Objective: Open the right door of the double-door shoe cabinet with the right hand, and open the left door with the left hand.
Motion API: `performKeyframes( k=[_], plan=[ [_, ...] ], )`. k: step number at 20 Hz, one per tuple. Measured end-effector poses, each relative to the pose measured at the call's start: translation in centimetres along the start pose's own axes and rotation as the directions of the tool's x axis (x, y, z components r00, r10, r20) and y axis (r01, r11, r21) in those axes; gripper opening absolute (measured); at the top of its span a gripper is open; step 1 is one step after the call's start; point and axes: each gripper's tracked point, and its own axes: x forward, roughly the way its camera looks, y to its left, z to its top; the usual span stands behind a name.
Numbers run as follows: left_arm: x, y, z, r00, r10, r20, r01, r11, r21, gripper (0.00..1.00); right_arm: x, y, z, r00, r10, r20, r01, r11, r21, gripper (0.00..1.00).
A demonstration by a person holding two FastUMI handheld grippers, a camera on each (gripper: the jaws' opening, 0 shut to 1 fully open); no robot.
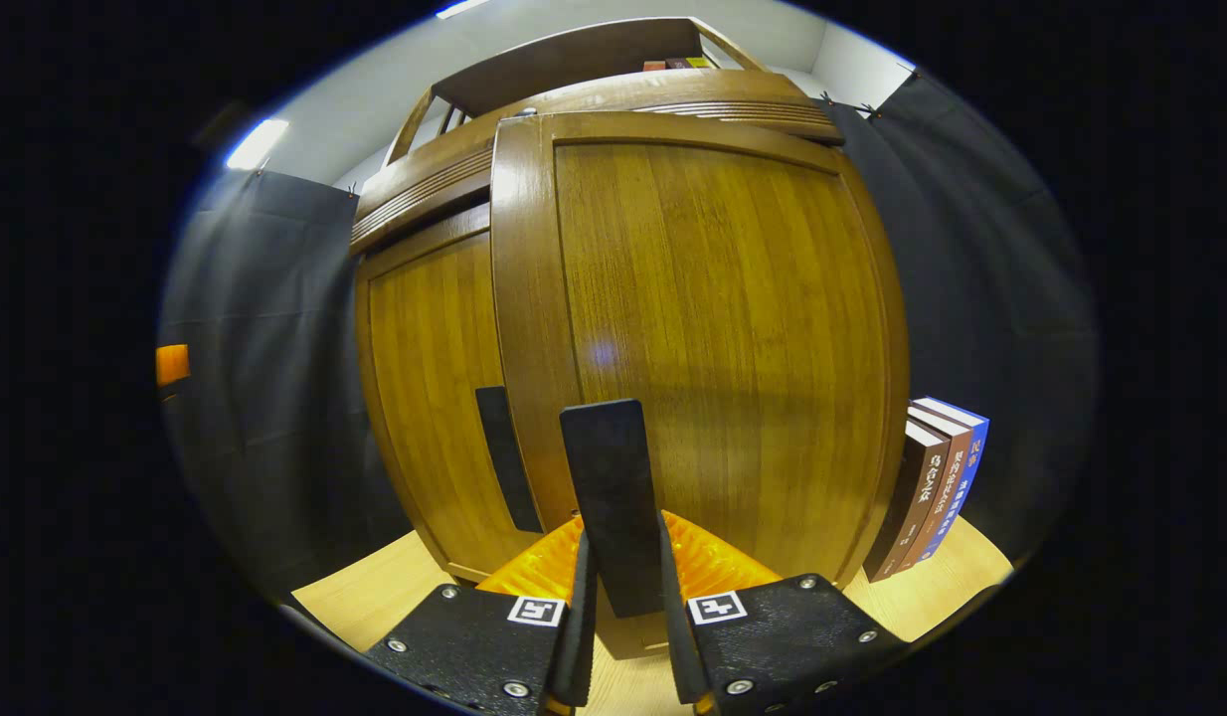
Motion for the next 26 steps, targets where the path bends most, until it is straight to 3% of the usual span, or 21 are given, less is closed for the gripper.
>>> performKeyframes(
  k=[11,12,13,15,16,17,18,19,20,21,23,24,25,26],
  plan=[
    [0.9,-2.7,-1.1,0.999,-0.032,-0.024,0.032,0.999,0.007,0.97,-7.2,-3.7,0.5,0.999,-0.044,-0.010,0.044,0.998,-0.034,0.30],
    [1.1,-3.0,-1.2,0.999,-0.035,-0.026,0.036,0.999,0.010,0.97,-7.6,-3.9,0.5,0.999,-0.050,-0.009,0.049,0.998,-0.041,0.28],
    [1.2,-3.3,-1.3,0.999,-0.041,-0.029,0.041,0.999,0.008,0.96,-8.0,-4.2,0.6,0.998,-0.056,-0.006,0.056,0.997,-0.044,0.19],
    [1.3,-4.0,-1.3,0.998,-0.055,-0.031,0.055,0.998,-0.001,0.95,-9.1,-5.0,0.7,0.997,-0.072,-0.005,0.072,0.996,-0.044,0.38],
    [1.4,-4.4,-1.2,0.998,-0.062,-0.029,0.062,0.998,-0.004,0.95,-9.5,-5.6,0.8,0.996,-0.084,-0.005,0.084,0.996,-0.044,0.18],
    [1.4,-4.8,-1.1,0.997,-0.070,-0.027,0.070,0.998,-0.007,0.95,-10.0,-6.0,0.9,0.996,-0.093,-0.002,0.093,0.995,-0.045,0.27],
    [1.4,-5.2,-1.1,0.997,-0.077,-0.027,0.077,0.997,-0.008,0.95,-10.4,-6.5,1.0,0.995,-0.104,-0.001,0.104,0.994,-0.046,0.26],
    [1.5,-5.5,-1.2,0.996,-0.084,-0.028,0.084,0.996,-0.006,0.95,-10.8,-7.0,1.0,0.993,-0.114,0.001,0.114,0.992,-0.047,0.36],
    [1.5,-5.8,-1.3,0.996,-0.090,-0.029,0.089,0.996,-0.002,0.95,-11.2,-7.4,1.2,0.992,-0.127,0.003,0.127,0.991,-0.045,0.36],
    [1.7,-6.1,-1.3,0.995,-0.093,-0.030,0.093,0.996,0.003,0.95,-11.7,-8.1,1.2,0.990,-0.139,0.004,0.139,0.989,-0.040,0.23],
    [1.8,-6.8,-1.5,0.994,-0.105,-0.035,0.105,0.994,0.006,0.95,-12.5,-9.0,1.2,0.987,-0.162,0.010,0.162,0.986,-0.038,0.21],
    [1.8,-7.2,-1.6,0.993,-0.110,-0.039,0.110,0.994,0.005,0.96,-12.8,-9.5,1.3,0.984,-0.177,0.016,0.177,0.983,-0.041,0.09],
    [1.8,-7.4,-1.7,0.993,-0.113,-0.042,0.113,0.994,0.004,0.96,-13.2,-10.1,1.4,0.981,-0.193,0.020,0.194,0.980,-0.049,0.07],
    [1.9,-7.7,-1.7,0.992,-0.116,-0.043,0.117,0.993,0.002,0.96,-13.6,-10.7,1.5,0.978,-0.208,0.026,0.210,0.976,-0.057,0.17]
  ],
)
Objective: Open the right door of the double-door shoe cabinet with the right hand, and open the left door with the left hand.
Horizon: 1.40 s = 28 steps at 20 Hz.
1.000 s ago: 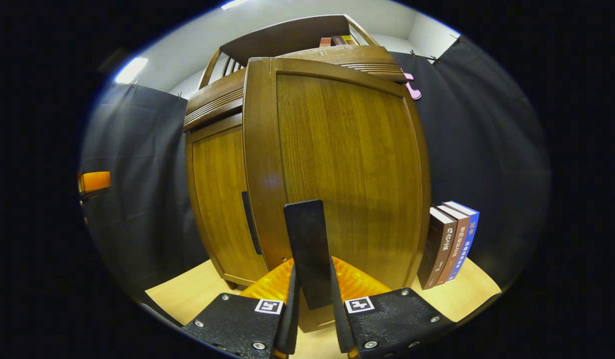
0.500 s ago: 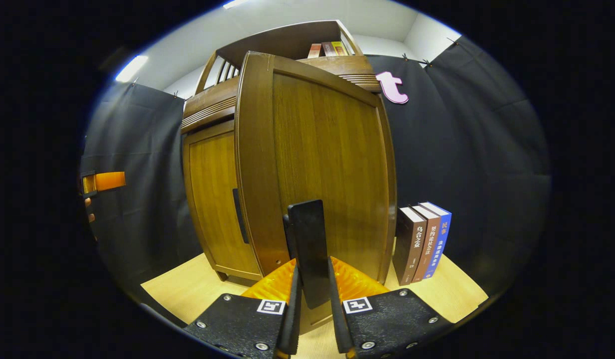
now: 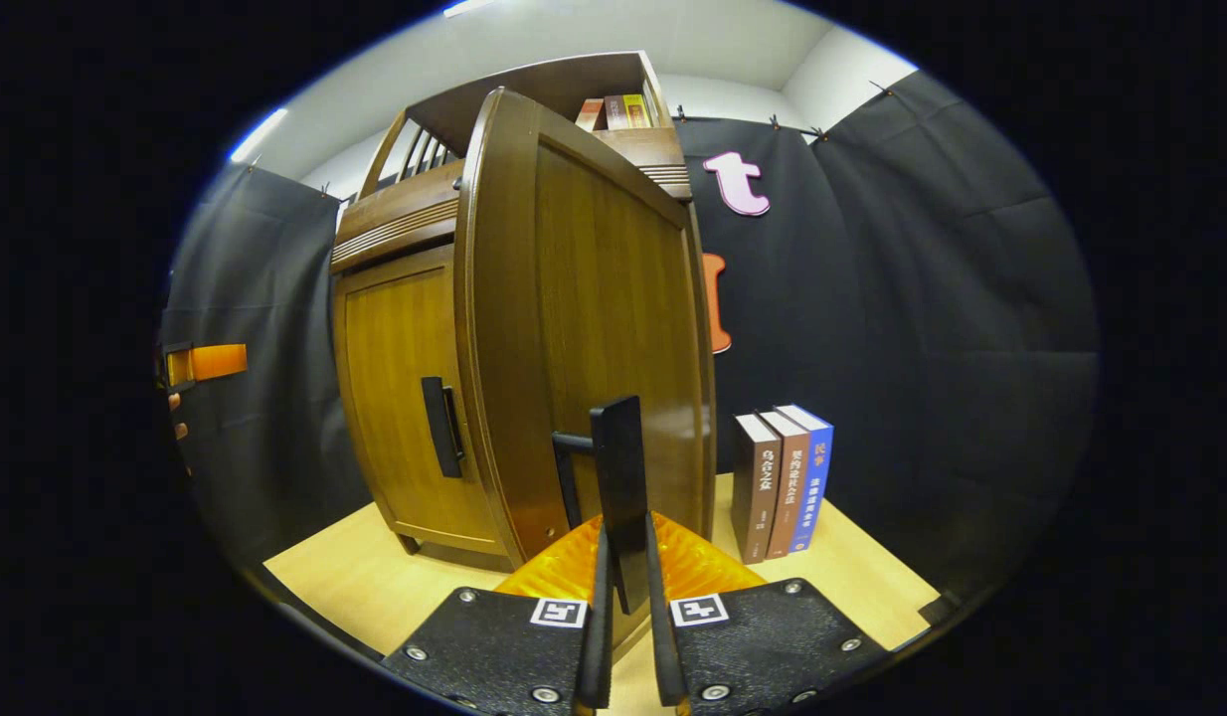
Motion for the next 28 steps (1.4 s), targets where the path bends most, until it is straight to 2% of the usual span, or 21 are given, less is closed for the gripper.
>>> performKeyframes(
  k=[6,14,17,18,19,23,26,28],
  plan=[
    [0.1,-1.6,0.2,1.000,-0.020,0.003,0.020,1.000,0.004,0.95,-0.7,-4.1,0.0,0.997,-0.071,0.005,0.071,0.997,-0.003,0.09],
    [0.7,-3.5,0.1,0.999,-0.034,-0.002,0.034,0.999,0.013,0.96,-1.9,-6.7,0.3,0.998,-0.050,0.024,0.050,0.999,-0.009,0.07],
    [1.3,-4.2,-0.5,0.999,-0.034,-0.015,0.034,0.999,0.013,0.95,-2.5,-9.0,0.8,0.995,-0.085,0.048,0.085,0.996,-0.014,0.07],
    [1.7,-4.5,-0.8,0.999,-0.035,-0.022,0.035,0.999,0.011,0.95,-2.6,-10.0,0.9,0.993,-0.103,0.054,0.104,0.994,-0.021,0.18],
    [2.0,-4.7,-1.0,0.999,-0.036,-0.027,0.036,0.999,0.009,0.95,-2.6,-11.0,0.9,0.991,-0.123,0.056,0.125,0.992,-0.027,0.07],
    [3.2,-5.6,-2.2,0.998,-0.029,-0.047,0.030,0.999,0.013,0.97,-2.7,-13.3,1.2,0.987,-0.149,0.061,0.149,0.989,0.002,0.01],
    [4.9,-6.0,-3.2,0.998,-0.010,-0.057,0.012,1.000,0.024,0.95,-3.2,-12.8,0.9,0.995,-0.086,0.051,0.084,0.995,0.045,0.00],
    [6.1,-6.3,-4.0,0.998,-0.004,-0.067,0.005,1.000,0.021,0.97,-3.3,-13.2,0.9,0.994,-0.091,0.052,0.090,0.996,0.027,0.01]
  ],
)
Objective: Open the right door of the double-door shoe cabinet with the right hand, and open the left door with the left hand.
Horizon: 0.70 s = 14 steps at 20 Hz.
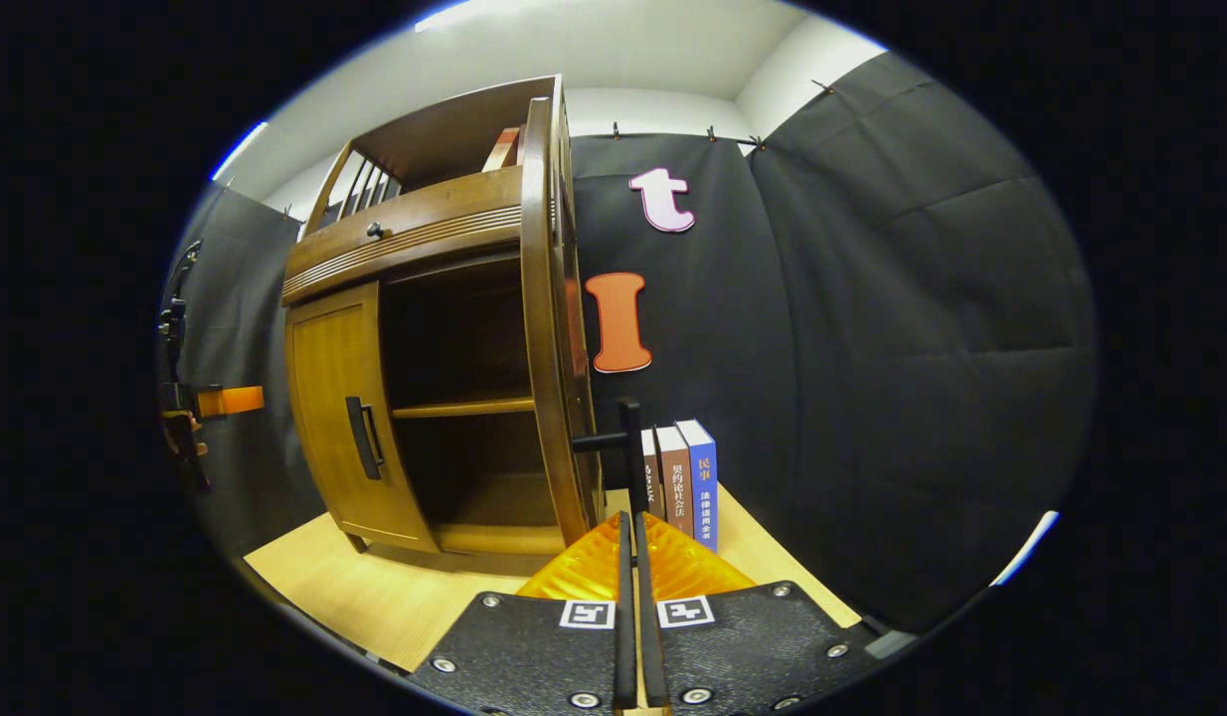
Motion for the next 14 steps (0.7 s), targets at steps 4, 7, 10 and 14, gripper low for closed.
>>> performKeyframes(
  k=[4,7,10,14],
  plan=[
    [2.3,-1.0,-1.4,1.000,-0.006,-0.021,0.006,1.000,0.000,0.95,-1.5,0.4,1.2,0.999,0.008,0.041,-0.007,1.000,-0.019,0.05],
    [4.0,-2.2,-2.4,0.999,-0.018,-0.029,0.018,1.000,0.005,0.95,-3.1,0.8,2.2,0.998,0.004,0.058,-0.002,0.999,-0.038,0.20],
    [5.9,-3.4,-3.4,0.999,-0.031,-0.039,0.031,1.000,0.002,0.95,-3.3,0.8,2.6,0.997,-0.005,0.073,0.006,1.000,-0.011,0.00],
    [8.7,-4.5,-4.2,0.999,-0.036,-0.034,0.036,0.999,0.011,0.95,-3.4,-0.2,3.0,0.996,-0.033,0.079,0.036,0.999,-0.034,0.25]
  ],
)
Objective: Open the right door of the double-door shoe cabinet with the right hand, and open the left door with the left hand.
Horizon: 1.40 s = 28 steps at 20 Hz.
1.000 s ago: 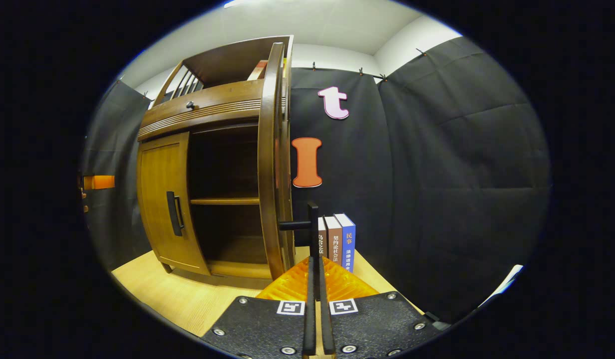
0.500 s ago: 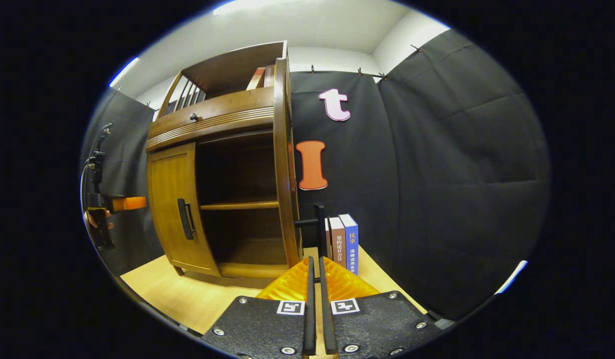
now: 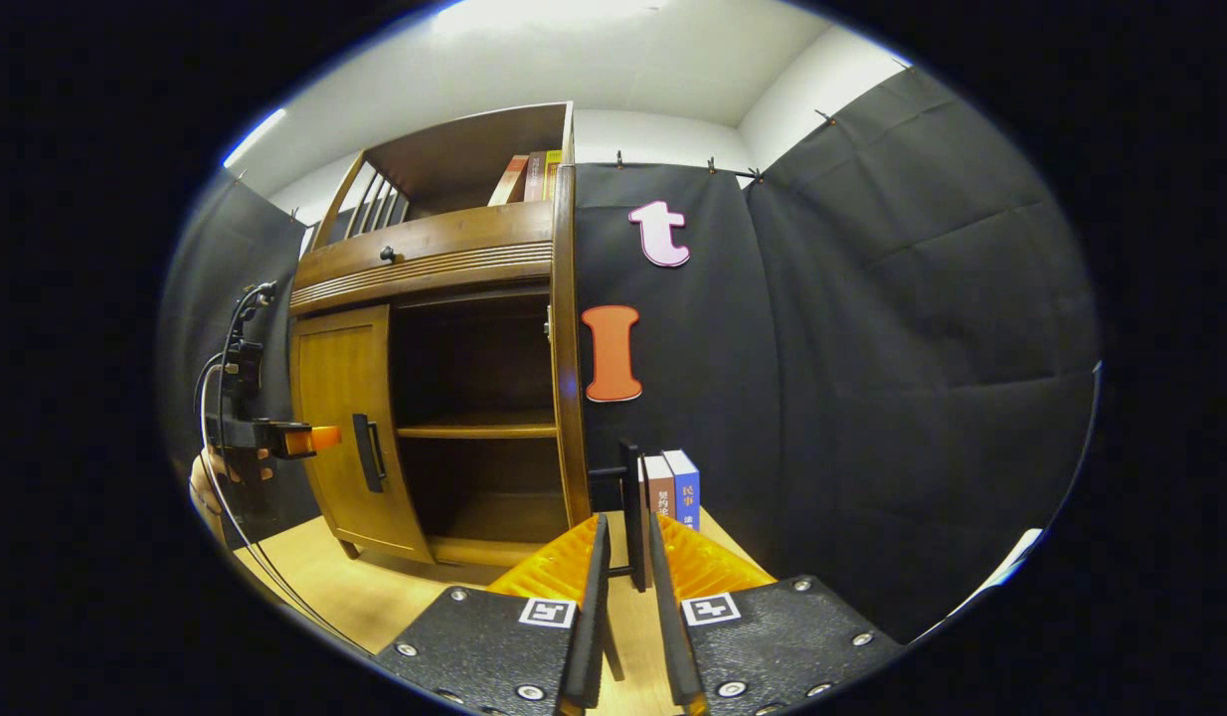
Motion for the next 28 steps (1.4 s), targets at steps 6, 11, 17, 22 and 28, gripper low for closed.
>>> performKeyframes(
  k=[6,11,17,22,28],
  plan=[
    [4.1,-2.0,-1.3,1.000,-0.029,-0.005,0.029,0.999,-0.032,0.96,0.1,-0.3,0.3,1.000,-0.002,0.003,0.002,1.000,0.025,0.74],
    [6.7,-2.0,-2.1,1.000,-0.020,-0.018,0.020,0.999,-0.034,0.96,0.2,-0.5,0.1,1.000,-0.006,0.007,0.005,0.999,0.035,0.92],
    [7.3,-2.1,-1.7,1.000,-0.024,0.011,0.025,0.999,-0.023,0.83,0.3,0.0,0.0,1.000,0.003,0.006,-0.003,0.999,0.034,0.82],
    [7.2,-2.4,-1.5,0.999,-0.038,0.019,0.039,0.999,-0.031,0.60,0.2,0.1,0.1,1.000,0.003,0.006,-0.003,0.999,0.034,0.81],
    [6.7,-2.8,-1.7,0.998,-0.060,0.004,0.060,0.998,-0.030,0.36,-0.1,0.3,0.2,1.000,-0.003,0.005,0.003,0.999,0.033,0.81]
  ],
)
